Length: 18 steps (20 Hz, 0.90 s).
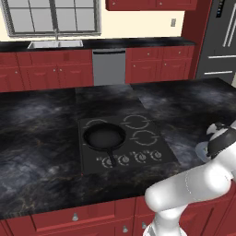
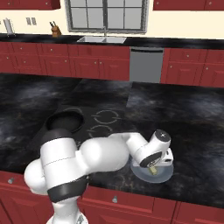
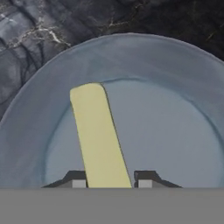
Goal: Pick up the butter stick and place it in the pan. Then turn on the burner for the pan.
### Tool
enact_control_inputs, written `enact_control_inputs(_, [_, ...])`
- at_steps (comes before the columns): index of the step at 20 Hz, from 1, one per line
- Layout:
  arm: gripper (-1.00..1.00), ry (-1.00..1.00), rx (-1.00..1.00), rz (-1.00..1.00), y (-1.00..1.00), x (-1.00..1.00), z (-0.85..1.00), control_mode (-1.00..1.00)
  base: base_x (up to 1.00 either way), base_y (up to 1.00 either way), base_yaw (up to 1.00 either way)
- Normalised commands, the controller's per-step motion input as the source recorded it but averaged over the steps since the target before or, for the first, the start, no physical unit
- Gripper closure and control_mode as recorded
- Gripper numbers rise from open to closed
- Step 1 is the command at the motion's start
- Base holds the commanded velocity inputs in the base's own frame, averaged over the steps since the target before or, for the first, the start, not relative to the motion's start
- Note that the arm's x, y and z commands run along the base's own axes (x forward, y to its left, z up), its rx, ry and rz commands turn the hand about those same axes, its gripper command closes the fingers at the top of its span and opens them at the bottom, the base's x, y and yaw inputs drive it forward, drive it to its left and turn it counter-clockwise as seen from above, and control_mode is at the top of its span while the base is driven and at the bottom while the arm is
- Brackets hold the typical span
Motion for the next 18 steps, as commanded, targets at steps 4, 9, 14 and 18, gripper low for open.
enact_control_inputs(4, [1.00, -0.02, -0.01, 0.00, 0.33, 0.00, 0.27, -1.00, 0.00, 0.00, 0.00])
enact_control_inputs(9, [1.00, 0.00, -0.02, 0.00, 0.77, 0.00, 0.41, -1.00, 0.00, 0.00, 0.00])
enact_control_inputs(14, [1.00, 0.00, 0.00, 0.04, 0.99, 0.16, 0.19, -1.00, 0.00, 0.00, 0.00])
enact_control_inputs(18, [1.00, 0.00, 0.00, 0.10, 1.00, 0.42, 0.19, -1.00, 0.00, 0.00, 0.00])
